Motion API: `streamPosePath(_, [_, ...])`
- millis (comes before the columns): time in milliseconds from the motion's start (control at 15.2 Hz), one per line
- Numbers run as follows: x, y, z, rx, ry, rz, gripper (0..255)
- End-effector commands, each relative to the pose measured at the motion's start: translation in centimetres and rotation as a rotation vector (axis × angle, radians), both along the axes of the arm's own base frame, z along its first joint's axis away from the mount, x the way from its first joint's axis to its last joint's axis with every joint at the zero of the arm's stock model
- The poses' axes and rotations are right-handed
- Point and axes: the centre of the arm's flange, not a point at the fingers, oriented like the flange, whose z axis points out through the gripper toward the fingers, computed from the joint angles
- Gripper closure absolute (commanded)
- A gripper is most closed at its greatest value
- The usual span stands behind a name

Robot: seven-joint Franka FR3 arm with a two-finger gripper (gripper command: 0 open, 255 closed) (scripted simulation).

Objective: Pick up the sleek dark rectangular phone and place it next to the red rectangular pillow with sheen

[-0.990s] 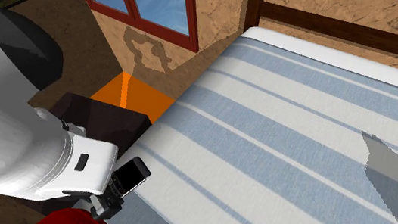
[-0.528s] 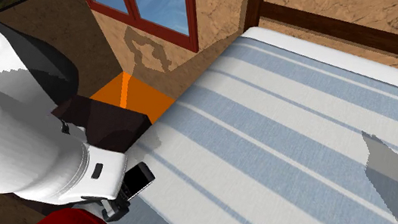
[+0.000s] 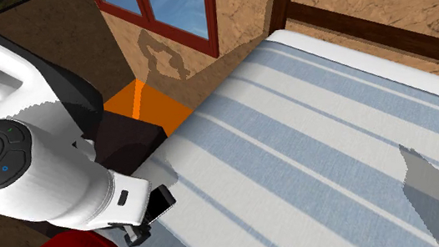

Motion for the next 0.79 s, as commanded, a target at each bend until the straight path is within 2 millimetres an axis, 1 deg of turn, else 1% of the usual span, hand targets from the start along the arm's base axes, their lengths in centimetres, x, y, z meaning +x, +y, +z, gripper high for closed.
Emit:
streamPosePath(0, [0.0, -0.1, -1.0, 0.0, -0.001, 0.0, 255])
streamPosePath(462, [0.0, -0.1, -4.9, 0.0, -0.001, 0.0, 255])
streamPosePath(726, [0.0, -0.1, -4.9, 0.0, -0.001, 0.0, 255])
